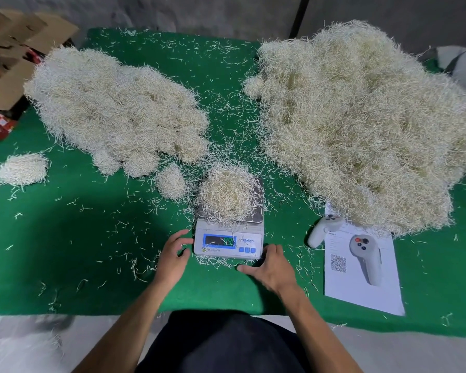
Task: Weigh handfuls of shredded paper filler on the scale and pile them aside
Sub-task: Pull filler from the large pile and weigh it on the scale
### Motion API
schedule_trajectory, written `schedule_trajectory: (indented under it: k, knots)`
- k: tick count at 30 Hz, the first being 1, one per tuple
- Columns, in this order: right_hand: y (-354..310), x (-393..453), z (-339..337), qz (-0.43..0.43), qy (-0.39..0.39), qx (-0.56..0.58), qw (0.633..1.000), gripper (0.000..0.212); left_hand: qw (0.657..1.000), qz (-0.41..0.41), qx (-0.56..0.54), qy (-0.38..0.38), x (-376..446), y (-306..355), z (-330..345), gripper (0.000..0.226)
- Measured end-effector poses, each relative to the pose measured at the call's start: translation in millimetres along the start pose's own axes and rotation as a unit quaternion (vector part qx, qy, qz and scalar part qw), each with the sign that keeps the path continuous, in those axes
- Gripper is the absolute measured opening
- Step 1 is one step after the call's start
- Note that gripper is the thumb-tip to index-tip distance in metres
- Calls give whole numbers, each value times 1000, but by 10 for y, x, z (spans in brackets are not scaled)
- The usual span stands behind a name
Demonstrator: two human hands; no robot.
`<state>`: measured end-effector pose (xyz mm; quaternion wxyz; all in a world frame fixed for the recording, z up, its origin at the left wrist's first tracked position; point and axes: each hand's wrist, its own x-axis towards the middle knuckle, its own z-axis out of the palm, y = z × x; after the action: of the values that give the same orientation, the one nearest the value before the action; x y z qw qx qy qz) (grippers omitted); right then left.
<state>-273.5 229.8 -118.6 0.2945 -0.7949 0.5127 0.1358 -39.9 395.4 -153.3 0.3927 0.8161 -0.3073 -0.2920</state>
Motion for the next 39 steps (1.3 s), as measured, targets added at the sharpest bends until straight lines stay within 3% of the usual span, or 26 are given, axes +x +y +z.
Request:
schedule_trajectory:
  k: [2,5,9,11,16,19,26,29,32,34,36,39]
  knots:
    - [-60,-16,79,15,35,-50,998,102,1000,1,-6,-8,-24,-19,6,33]
    - [-40,16,123,17,70,-20,997,81,999,12,-7,-31,-93,-77,31,37]
    - [76,70,41,18,32,70,997,44,996,26,80,1,-176,-80,135,78]
    - [129,81,16,17,11,96,995,33,992,38,115,29,-206,-53,212,87]
    - [211,64,-5,5,-8,152,988,22,994,34,83,68,-206,-18,302,67]
    - [227,32,-35,-6,-13,177,984,19,996,39,72,47,-196,-17,215,51]
    - [227,30,-216,-4,-7,177,984,7,997,13,76,7,-136,51,51,40]
    - [155,91,-469,-40,146,141,978,19,996,-23,66,-46,-43,177,-126,52]
    - [-215,207,-754,-77,260,234,933,39,999,-34,14,22,101,501,-228,55]
    - [-617,309,-902,-118,242,263,927,58,996,-14,-65,61,233,840,-212,48]
    - [-1018,465,-969,-161,216,211,940,74,990,4,-130,60,363,1201,-143,39]
    - [-1476,613,-844,-176,140,193,955,87,985,-44,-164,11,486,1589,19,59]
